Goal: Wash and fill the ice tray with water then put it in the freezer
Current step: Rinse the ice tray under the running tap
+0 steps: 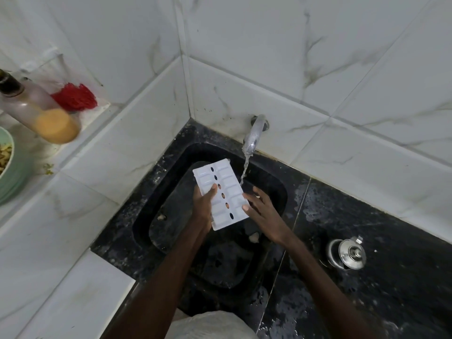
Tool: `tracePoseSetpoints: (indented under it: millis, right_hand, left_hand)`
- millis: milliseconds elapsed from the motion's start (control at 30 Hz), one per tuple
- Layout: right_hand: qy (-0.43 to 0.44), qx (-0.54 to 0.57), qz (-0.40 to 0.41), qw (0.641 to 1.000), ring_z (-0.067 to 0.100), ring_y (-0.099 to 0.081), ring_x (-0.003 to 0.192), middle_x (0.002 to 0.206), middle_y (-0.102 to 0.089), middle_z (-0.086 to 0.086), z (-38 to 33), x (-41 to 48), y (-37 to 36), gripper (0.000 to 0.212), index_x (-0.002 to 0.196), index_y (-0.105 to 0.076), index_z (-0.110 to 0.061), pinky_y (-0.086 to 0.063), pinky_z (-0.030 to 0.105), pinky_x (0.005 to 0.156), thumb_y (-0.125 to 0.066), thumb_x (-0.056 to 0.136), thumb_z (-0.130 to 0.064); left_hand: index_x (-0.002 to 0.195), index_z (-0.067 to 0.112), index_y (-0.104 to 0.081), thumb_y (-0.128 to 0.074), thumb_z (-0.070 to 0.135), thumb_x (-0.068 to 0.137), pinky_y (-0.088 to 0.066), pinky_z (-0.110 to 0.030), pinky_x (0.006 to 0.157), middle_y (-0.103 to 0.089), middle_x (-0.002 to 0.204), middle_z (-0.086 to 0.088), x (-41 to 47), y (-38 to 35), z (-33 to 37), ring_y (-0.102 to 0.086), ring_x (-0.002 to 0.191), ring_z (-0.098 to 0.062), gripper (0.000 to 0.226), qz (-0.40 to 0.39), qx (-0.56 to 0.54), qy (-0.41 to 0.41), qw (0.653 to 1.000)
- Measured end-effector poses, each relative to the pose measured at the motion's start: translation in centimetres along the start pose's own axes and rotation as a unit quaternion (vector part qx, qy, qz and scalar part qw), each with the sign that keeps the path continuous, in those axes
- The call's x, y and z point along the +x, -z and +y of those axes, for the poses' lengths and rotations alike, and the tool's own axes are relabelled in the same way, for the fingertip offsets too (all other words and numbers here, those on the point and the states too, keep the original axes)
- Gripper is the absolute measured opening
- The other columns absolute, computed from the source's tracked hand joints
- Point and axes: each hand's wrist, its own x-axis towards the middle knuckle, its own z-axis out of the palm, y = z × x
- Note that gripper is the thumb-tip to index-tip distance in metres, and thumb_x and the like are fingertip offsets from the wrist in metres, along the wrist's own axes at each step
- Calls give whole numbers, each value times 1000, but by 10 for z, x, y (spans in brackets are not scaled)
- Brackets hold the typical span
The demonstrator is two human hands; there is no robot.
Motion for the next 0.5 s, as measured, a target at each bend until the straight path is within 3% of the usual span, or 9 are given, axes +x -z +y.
tracePoseSetpoints:
  millis: [100, 167, 300, 400, 500]
  right_hand:
    - [-5, -12, 28, 1000, 5, -31, 147, 165, -18, -11, 1, 3, 4, 51, 137, -61, -32, -35, 36, 118, -55, 97, -63]
    - [-5, -36, 65, 997, 13, -40, 142, 164, -20, -5, -2, 17, 9, 47, 137, -60, -26, -38, 36, 116, -58, 100, -54]
    - [-2, -85, 118, 989, 21, -39, 144, 164, -20, 5, -19, 48, 22, 58, 151, -46, -15, -32, 27, 114, -60, 101, -42]
    - [2, -131, 124, 984, 26, -41, 143, 163, -20, 9, -27, 64, 27, 53, 148, -48, -15, -31, 27, 110, -60, 102, -39]
    - [9, -164, 106, 981, 27, -45, 138, 160, -22, 10, -28, 72, 25, 49, 143, -50, -14, -35, 29, 107, -60, 101, -39]
  left_hand:
    - [137, 20, -56, -73, 18, 93, -59, -63, 86, -74, 120, -11, -4, -4, -1, -74, 105, -36, 47, -23, 29, 5, 999]
    - [135, 19, -57, -73, 14, 93, -59, -64, 86, -74, 119, -12, -10, -10, -3, -74, 105, -37, 45, -41, 34, 9, 999]
    - [132, 17, -59, -71, 8, 94, -62, -55, 76, -75, 116, -14, -24, -21, -7, -74, 101, -38, 41, -81, 32, 15, 996]
    - [131, 18, -58, -69, 6, 94, -62, -46, 70, -75, 115, -13, -32, -22, -9, -75, 97, -34, 40, -95, 26, 25, 995]
    - [131, 16, -58, -67, 4, 95, -61, -47, 70, -75, 116, -15, -32, -21, -10, -75, 98, -35, 39, -98, 22, 30, 994]
